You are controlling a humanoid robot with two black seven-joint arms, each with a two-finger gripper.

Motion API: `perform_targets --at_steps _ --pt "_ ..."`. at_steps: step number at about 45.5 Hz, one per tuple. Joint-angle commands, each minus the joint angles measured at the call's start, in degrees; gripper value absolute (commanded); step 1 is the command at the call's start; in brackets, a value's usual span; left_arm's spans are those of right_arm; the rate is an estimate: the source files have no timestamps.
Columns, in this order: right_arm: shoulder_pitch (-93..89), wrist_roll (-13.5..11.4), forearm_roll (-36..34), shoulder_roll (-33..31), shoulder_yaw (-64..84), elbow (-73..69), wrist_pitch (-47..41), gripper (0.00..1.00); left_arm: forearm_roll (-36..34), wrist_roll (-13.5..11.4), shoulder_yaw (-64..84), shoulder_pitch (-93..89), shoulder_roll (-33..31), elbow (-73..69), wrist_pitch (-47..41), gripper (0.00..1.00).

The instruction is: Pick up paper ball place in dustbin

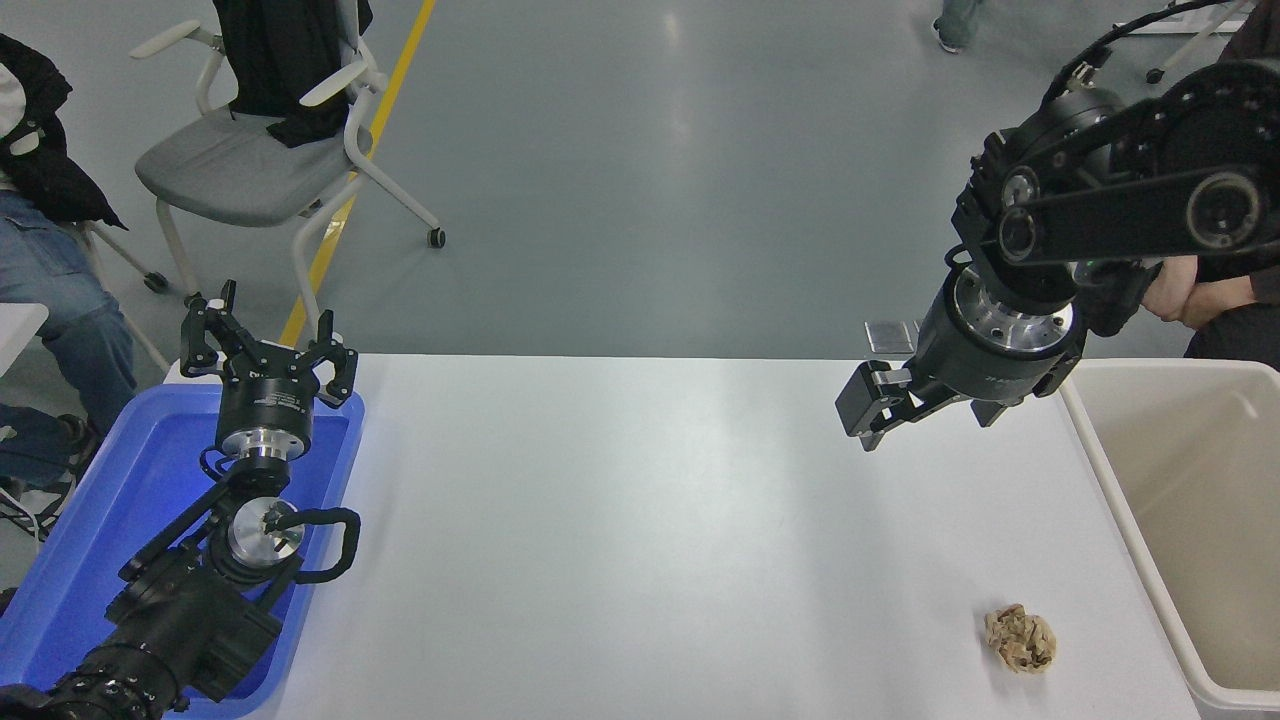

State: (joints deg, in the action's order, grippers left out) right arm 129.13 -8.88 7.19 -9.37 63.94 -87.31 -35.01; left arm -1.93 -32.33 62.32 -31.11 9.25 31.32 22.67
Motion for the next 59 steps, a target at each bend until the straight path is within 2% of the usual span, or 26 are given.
perform_targets --at_steps 1,14,19,28,41,47,52,59 --pt "-1.2 0.0 0.3 0.4 -0.4 0.8 0.6 1.0 0.0 0.0 0.0 0.0 0.0 0.1 0.0 0.99" --pt "-1.9 0.0 0.5 -0.5 0.0 1.2 2.3 1.0 0.0 0.0 0.0 -0.1 0.0 0.0 -0.1 0.99" --pt "-3.8 0.0 3.3 -2.7 0.0 1.2 3.1 1.0 0.0 0.0 0.0 -0.1 0.0 0.1 -0.1 0.99" --pt "-9.1 0.0 9.2 -12.2 0.0 0.9 3.5 1.0 0.0 0.0 0.0 -0.1 0.0 0.0 -0.1 0.99" --pt "-22.9 0.1 24.6 -30.5 -4.5 0.8 7.1 1.0 0.1 0.0 0.0 -0.1 0.0 0.0 -0.1 0.99" --pt "-31.8 0.2 32.8 -36.9 -10.2 0.9 7.9 1.0 0.0 0.0 0.0 -0.1 0.0 0.0 -0.1 0.99" --pt "-39.1 0.3 36.7 -40.5 -14.0 1.3 9.6 1.0 0.1 0.0 0.0 -0.1 0.0 0.1 -0.1 0.99" --pt "-51.3 0.4 38.6 -40.6 -22.4 5.5 14.0 1.0 0.0 0.0 0.0 -0.1 0.0 0.0 -0.1 0.99"
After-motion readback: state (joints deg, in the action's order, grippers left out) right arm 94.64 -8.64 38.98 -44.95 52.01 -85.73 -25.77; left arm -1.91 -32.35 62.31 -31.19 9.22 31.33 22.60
